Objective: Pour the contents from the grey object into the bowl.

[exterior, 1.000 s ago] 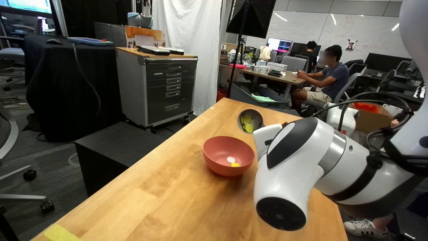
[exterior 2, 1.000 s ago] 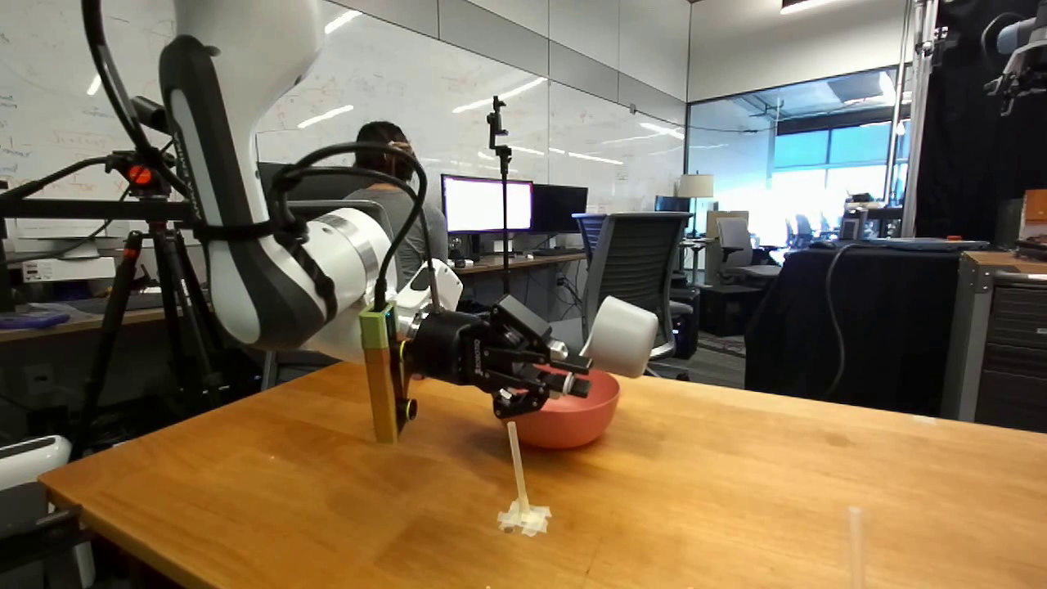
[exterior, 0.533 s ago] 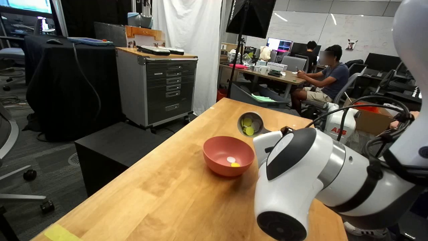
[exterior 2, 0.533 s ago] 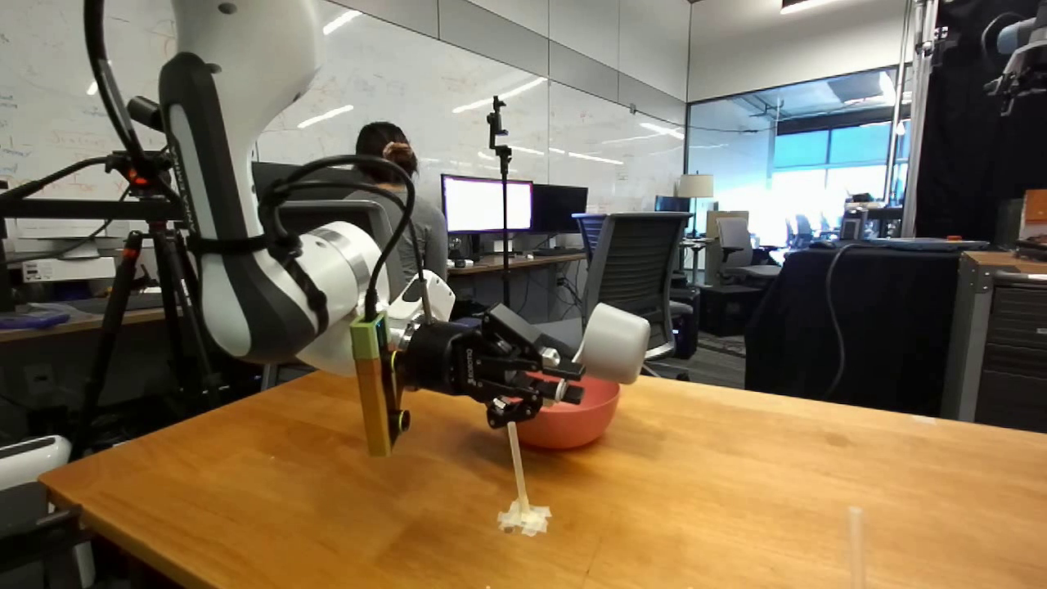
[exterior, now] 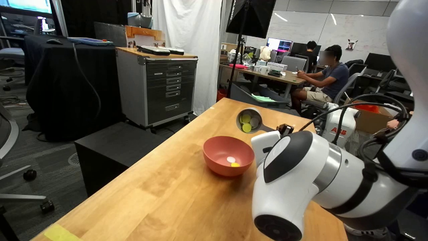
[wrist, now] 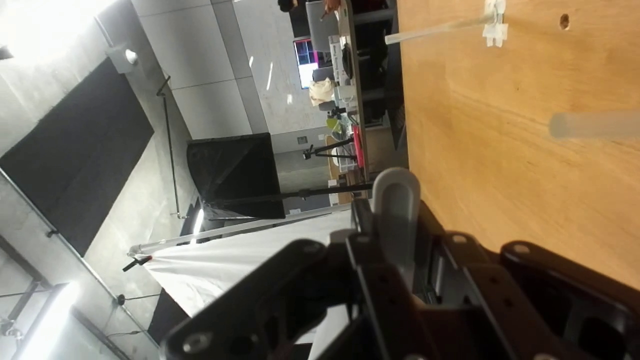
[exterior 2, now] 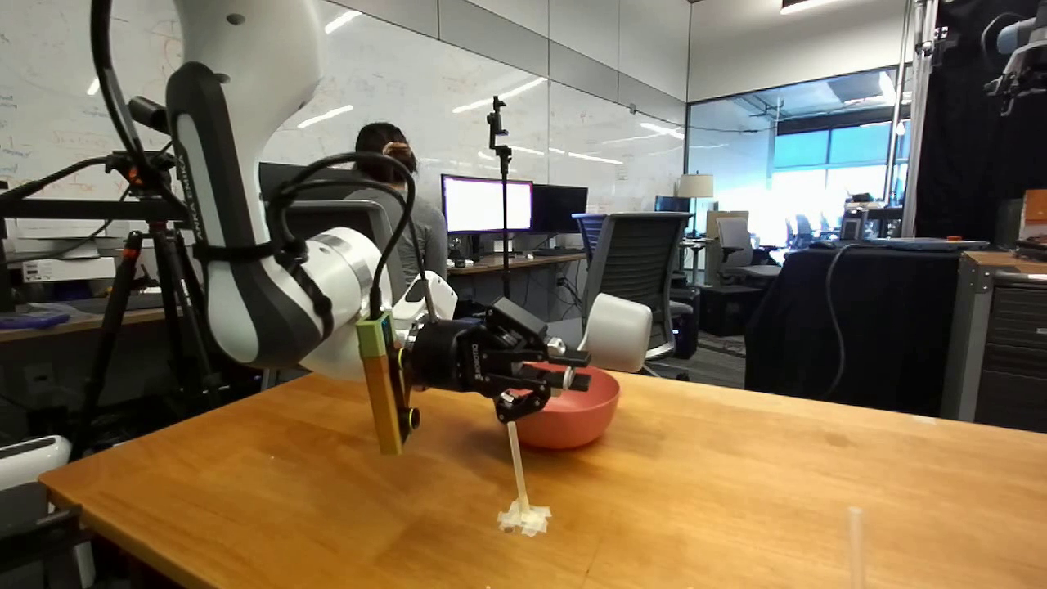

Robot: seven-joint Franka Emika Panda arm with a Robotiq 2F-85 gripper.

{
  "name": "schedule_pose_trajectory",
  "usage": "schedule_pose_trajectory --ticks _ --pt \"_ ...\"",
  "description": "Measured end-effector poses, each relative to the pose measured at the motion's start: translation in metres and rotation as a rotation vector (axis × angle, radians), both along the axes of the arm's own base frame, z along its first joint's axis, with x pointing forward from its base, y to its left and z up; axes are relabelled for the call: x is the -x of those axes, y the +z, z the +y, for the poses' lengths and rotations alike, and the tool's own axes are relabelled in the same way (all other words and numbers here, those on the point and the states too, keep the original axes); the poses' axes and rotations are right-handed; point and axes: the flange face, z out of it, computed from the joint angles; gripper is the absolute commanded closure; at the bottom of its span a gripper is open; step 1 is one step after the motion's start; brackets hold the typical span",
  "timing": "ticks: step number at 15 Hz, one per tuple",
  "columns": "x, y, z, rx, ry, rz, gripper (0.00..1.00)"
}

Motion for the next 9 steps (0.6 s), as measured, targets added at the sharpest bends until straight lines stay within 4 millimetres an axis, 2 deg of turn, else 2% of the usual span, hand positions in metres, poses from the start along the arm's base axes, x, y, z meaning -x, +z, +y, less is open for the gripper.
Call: schedule_pose_trajectory --ticks 9 --pt "-0.004 -0.0031 -0.0009 0.108 0.015 -0.034 0.94"
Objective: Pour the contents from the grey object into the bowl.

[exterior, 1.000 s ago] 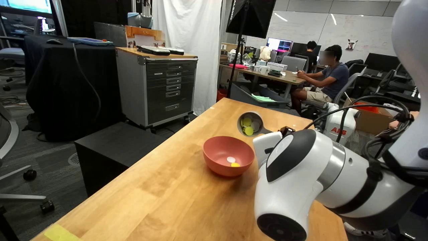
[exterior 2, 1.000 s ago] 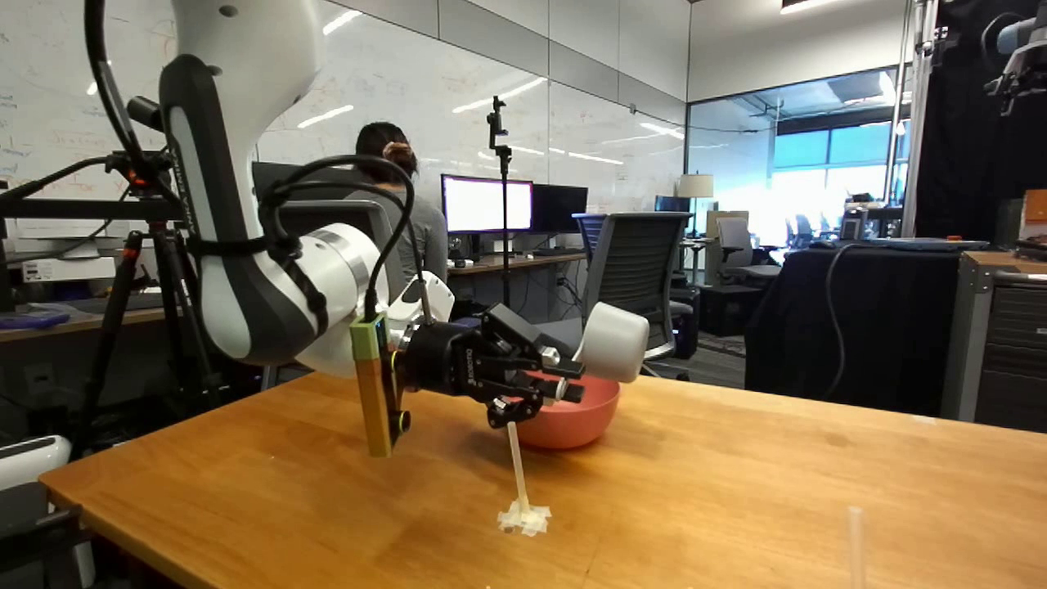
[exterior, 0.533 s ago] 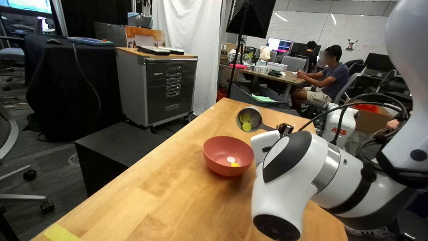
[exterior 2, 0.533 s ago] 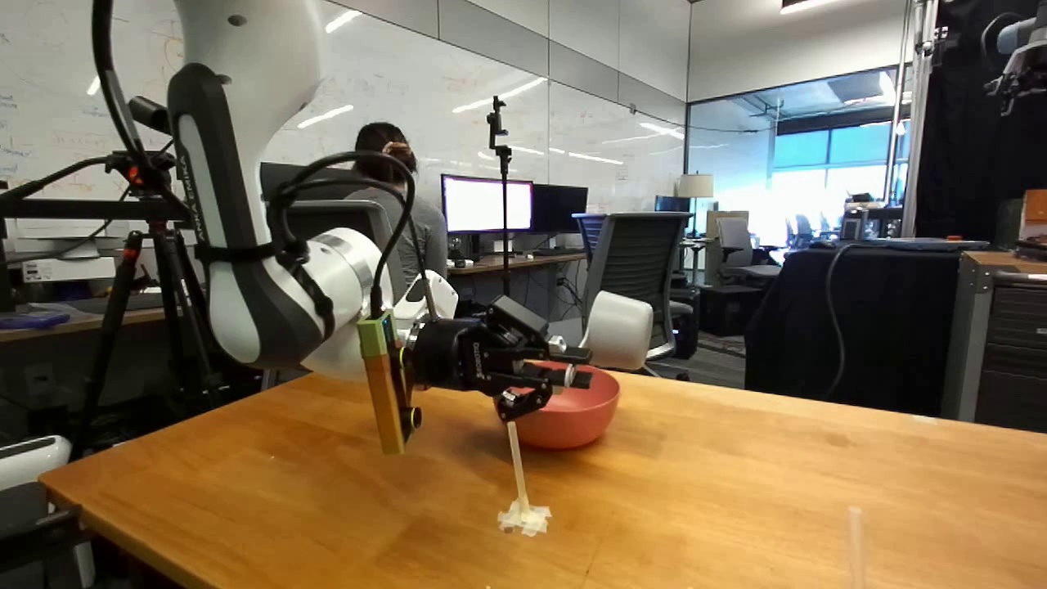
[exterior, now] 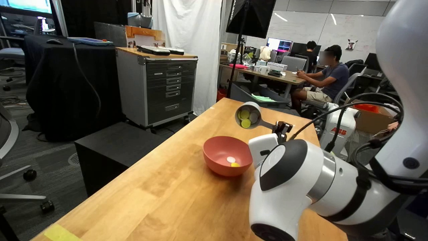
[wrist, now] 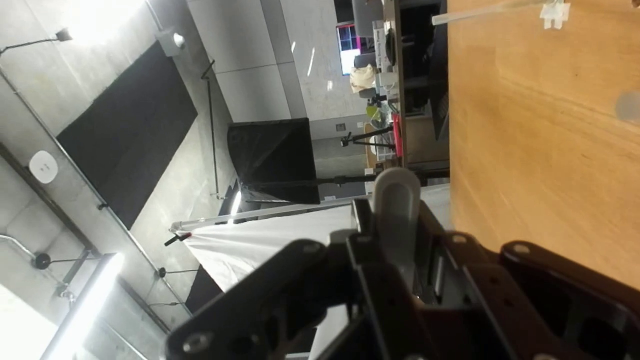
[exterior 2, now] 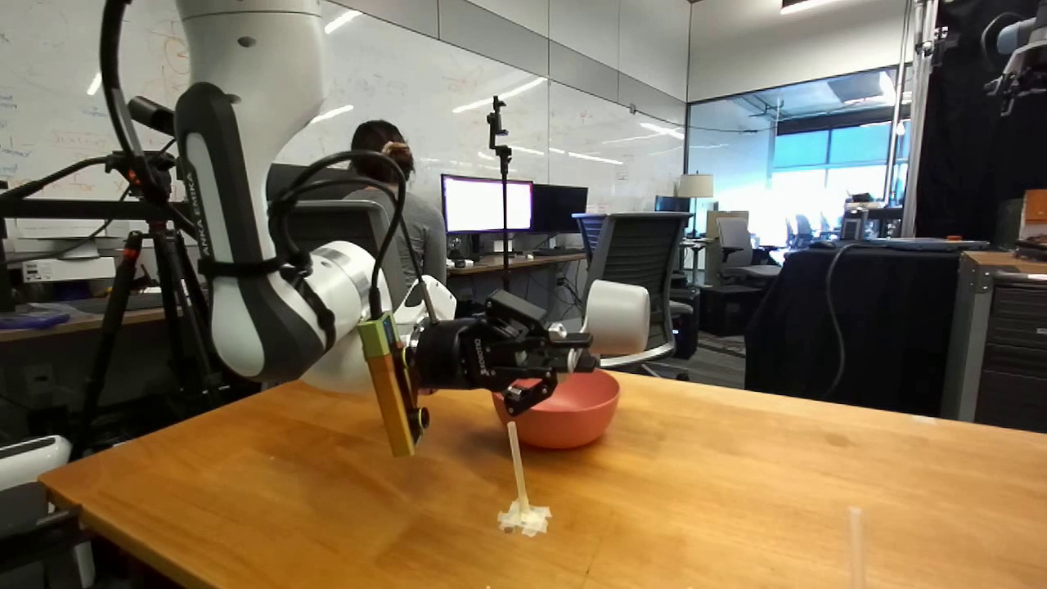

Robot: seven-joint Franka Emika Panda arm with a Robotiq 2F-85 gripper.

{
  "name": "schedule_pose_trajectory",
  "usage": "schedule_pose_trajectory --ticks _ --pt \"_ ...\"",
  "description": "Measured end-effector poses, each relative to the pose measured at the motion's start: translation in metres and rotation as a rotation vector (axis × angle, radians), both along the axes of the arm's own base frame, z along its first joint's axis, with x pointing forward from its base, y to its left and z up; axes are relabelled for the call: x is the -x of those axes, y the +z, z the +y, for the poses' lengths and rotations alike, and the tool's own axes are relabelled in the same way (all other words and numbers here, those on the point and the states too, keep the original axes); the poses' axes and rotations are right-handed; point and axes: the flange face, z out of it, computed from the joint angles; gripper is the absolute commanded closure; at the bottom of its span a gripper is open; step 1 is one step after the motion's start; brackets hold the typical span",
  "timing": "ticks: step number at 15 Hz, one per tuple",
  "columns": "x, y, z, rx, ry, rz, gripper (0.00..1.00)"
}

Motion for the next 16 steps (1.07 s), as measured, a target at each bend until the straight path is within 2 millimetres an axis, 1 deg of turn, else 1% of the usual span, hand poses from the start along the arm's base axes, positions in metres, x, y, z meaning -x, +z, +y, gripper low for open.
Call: schedule_pose_trajectory --ticks 6,16 --pt "0.005 -0.01 0.001 0.089 0.024 -0.006 0.94" --pt "0.003 -0.01 -0.004 0.206 0.044 -0.051 0.94"
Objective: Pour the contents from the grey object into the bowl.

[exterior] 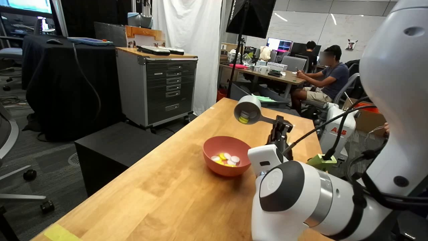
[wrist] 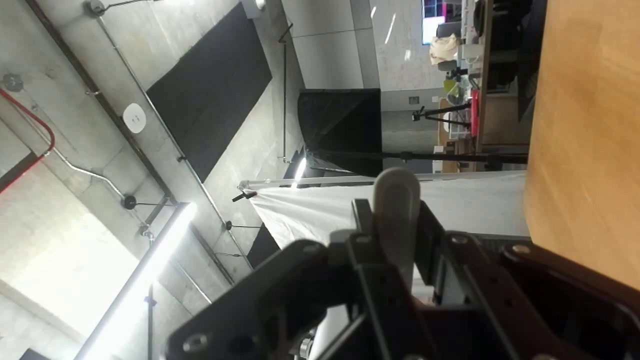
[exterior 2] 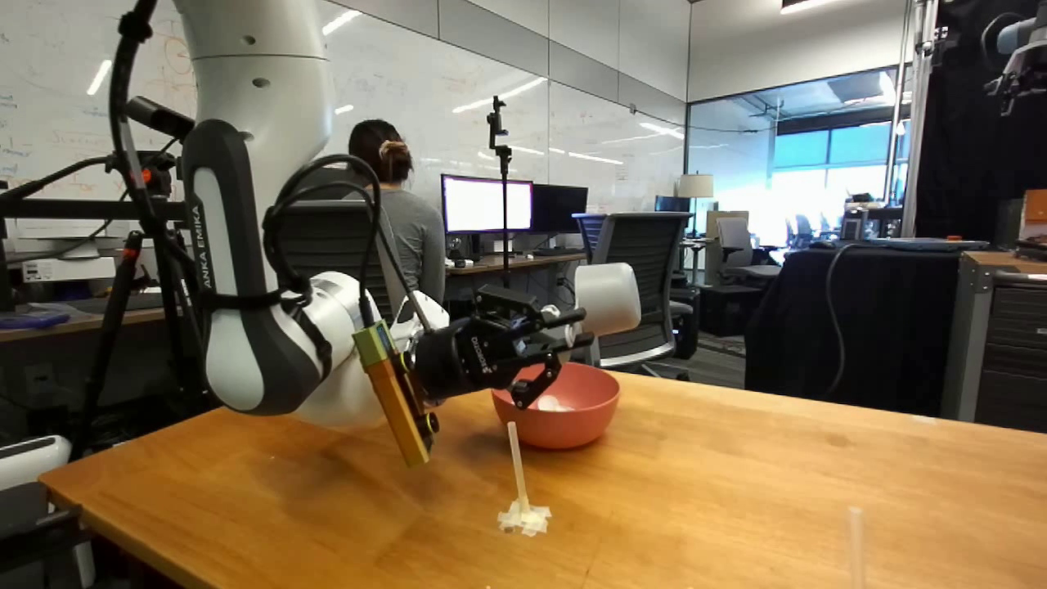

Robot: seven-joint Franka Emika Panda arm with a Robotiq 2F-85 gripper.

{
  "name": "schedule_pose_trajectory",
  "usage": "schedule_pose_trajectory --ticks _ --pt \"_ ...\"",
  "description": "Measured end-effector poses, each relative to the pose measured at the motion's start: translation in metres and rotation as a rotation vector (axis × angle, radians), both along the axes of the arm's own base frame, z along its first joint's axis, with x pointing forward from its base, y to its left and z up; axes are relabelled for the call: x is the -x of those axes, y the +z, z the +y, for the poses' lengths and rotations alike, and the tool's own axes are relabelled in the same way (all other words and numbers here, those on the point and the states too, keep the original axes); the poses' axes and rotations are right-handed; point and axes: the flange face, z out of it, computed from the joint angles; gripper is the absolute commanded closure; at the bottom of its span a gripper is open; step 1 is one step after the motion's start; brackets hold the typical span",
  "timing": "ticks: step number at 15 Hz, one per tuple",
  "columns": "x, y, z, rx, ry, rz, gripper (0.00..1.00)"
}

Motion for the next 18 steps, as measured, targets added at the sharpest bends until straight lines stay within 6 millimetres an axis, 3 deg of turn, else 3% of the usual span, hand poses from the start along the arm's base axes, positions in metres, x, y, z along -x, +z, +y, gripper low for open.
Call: schedule_pose_trajectory --ticks 18 --pt "-0.006 0.006 -0.012 0.16 0.004 -0.041 0.94"
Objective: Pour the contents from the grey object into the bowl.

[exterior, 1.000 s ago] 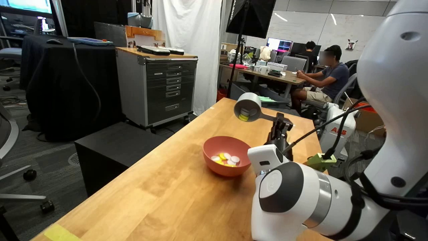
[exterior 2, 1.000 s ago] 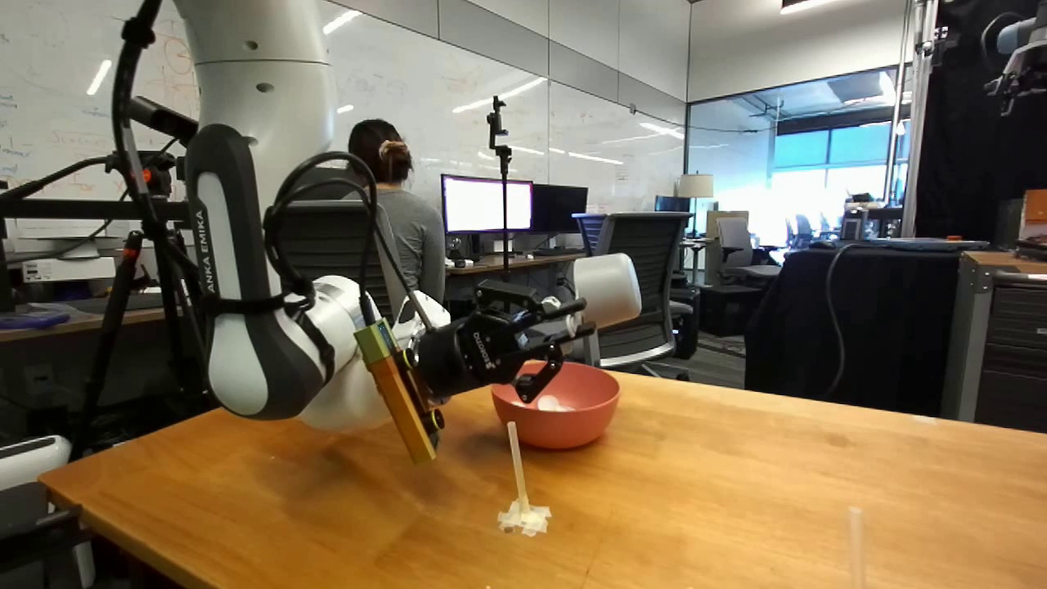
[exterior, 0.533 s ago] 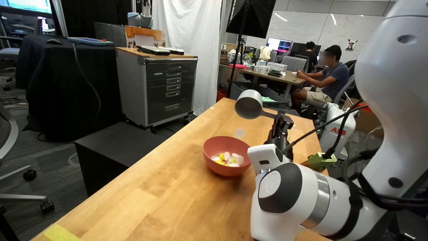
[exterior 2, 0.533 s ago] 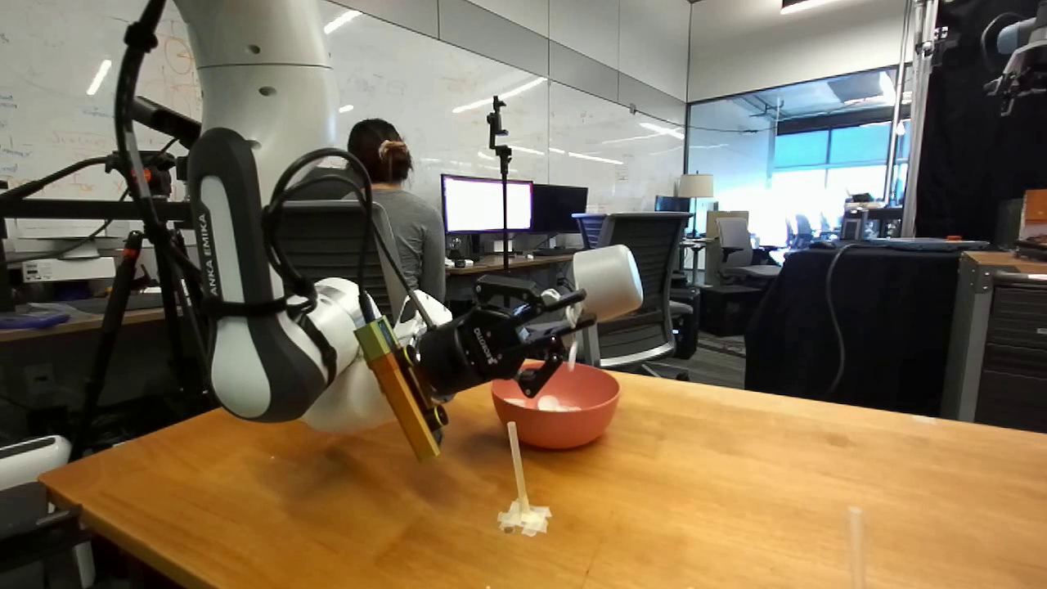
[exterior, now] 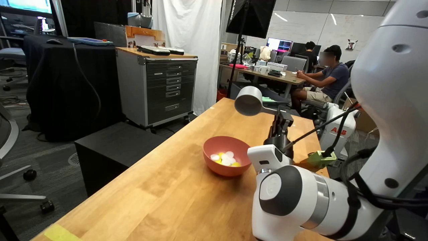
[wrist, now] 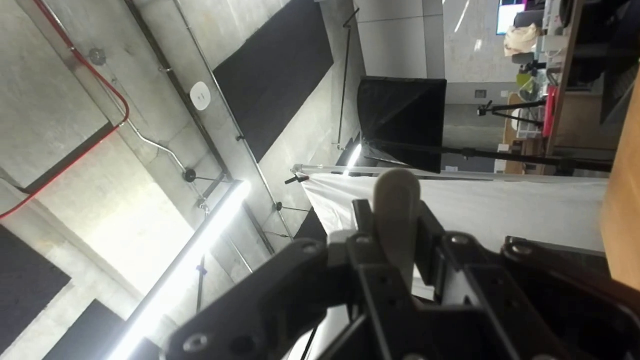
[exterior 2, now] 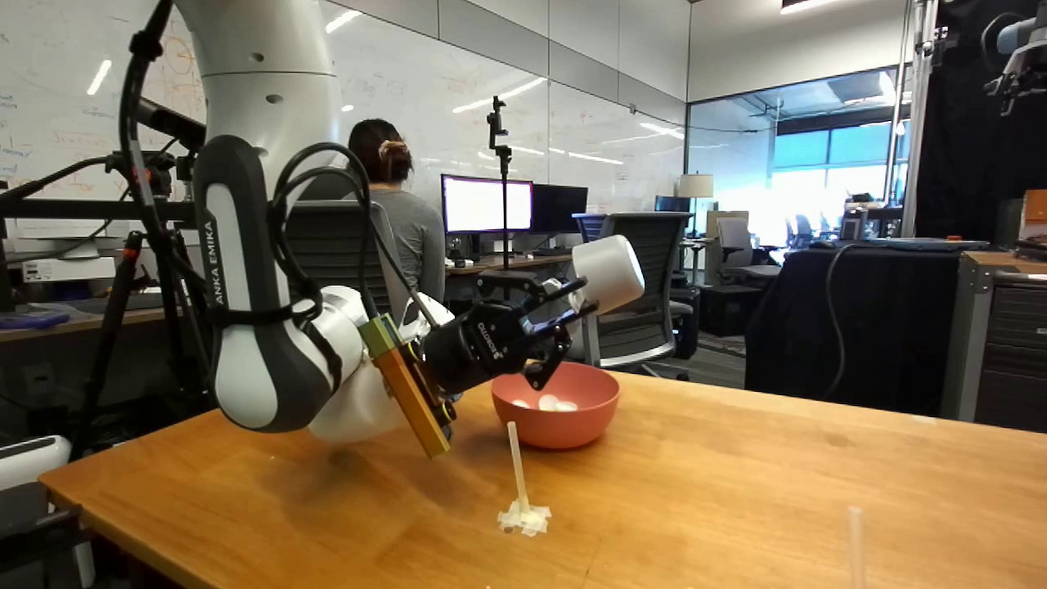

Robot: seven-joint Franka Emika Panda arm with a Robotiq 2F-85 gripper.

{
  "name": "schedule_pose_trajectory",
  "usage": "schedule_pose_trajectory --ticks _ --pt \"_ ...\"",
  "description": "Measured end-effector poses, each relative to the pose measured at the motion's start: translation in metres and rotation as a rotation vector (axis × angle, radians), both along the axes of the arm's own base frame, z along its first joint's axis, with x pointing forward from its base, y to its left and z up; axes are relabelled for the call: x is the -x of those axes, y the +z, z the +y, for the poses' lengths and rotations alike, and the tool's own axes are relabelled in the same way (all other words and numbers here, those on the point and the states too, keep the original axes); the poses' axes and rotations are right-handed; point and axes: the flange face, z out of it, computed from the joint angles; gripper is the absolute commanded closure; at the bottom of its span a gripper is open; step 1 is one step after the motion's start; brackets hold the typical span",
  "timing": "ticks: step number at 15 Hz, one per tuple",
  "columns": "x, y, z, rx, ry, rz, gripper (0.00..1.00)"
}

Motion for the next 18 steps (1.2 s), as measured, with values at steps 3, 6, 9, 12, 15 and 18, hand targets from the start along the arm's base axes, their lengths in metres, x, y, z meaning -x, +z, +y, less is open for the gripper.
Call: schedule_pose_trajectory --ticks 3,6,9,12,15,18 --pt "0.0 -0.001 0.0 0.011 0.003 0.001 0.94" --pt "0.001 -0.002 -0.001 0.012 0.002 0.003 0.94" --pt "0.0 -0.003 -0.001 -0.003 0.0 0.008 0.94" --pt "-0.003 -0.005 -0.002 -0.049 -0.003 0.021 0.94" --pt "-0.012 0.003 -0.012 -0.084 -0.02 0.015 0.94" --pt "-0.022 0.02 -0.027 -0.13 -0.048 -0.005 0.94"
